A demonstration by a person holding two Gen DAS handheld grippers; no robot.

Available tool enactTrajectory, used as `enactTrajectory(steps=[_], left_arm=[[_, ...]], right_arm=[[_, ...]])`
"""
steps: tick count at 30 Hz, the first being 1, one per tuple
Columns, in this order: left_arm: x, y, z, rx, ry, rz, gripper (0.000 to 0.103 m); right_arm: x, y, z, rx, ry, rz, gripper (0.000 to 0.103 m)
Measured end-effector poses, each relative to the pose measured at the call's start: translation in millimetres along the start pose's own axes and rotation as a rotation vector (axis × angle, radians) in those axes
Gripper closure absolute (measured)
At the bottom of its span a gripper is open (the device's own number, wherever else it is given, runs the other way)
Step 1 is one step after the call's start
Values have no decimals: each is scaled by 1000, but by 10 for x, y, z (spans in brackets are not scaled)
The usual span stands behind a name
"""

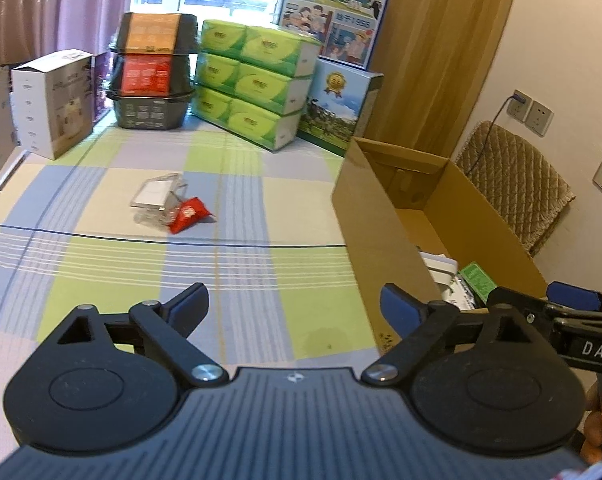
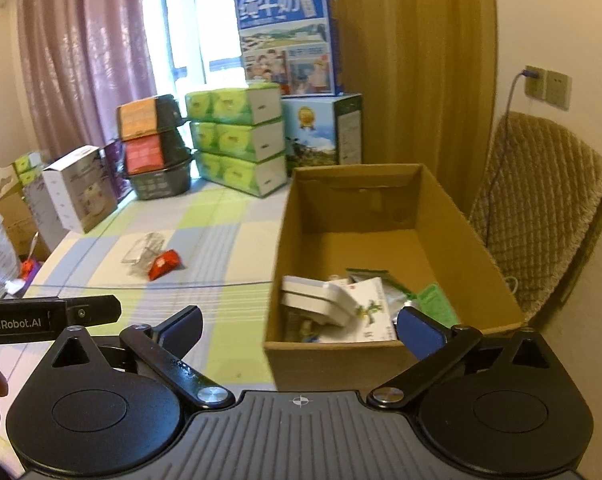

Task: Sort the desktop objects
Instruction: 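Move both tools back over the table toward the clear tray and red candy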

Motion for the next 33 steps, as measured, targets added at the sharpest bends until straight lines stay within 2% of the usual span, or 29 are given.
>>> enactTrajectory(steps=[3,6,11,18,27,33], left_arm=[[-119,-9,-89,5,-31,10,9],[-230,-17,-207,17,-94,53,6],[-396,-18,-339,23,-125,55,2],[-609,13,-452,9,-198,106,2],[-871,41,-506,19,-209,86,2],[-1120,49,-495,41,-207,30,2]], right_arm=[[-130,2,-15,2,-14,-13,2],[-275,23,-33,4,-30,-36,2],[-501,49,-52,2,-59,-66,2],[-775,112,-29,-9,-88,-105,2],[-1007,183,80,-29,-117,-131,2],[-1188,249,177,-38,-146,-157,2]])
Point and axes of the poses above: each gripper's, at about its wrist camera, not at the fingertips, and z roughly the way its jaws point, x to its right, y to its underside, the point moved 10 cm from there along z, roughly the way its jaws point, and after that the axes turned 14 degrees about y, right-handed, at the moved point
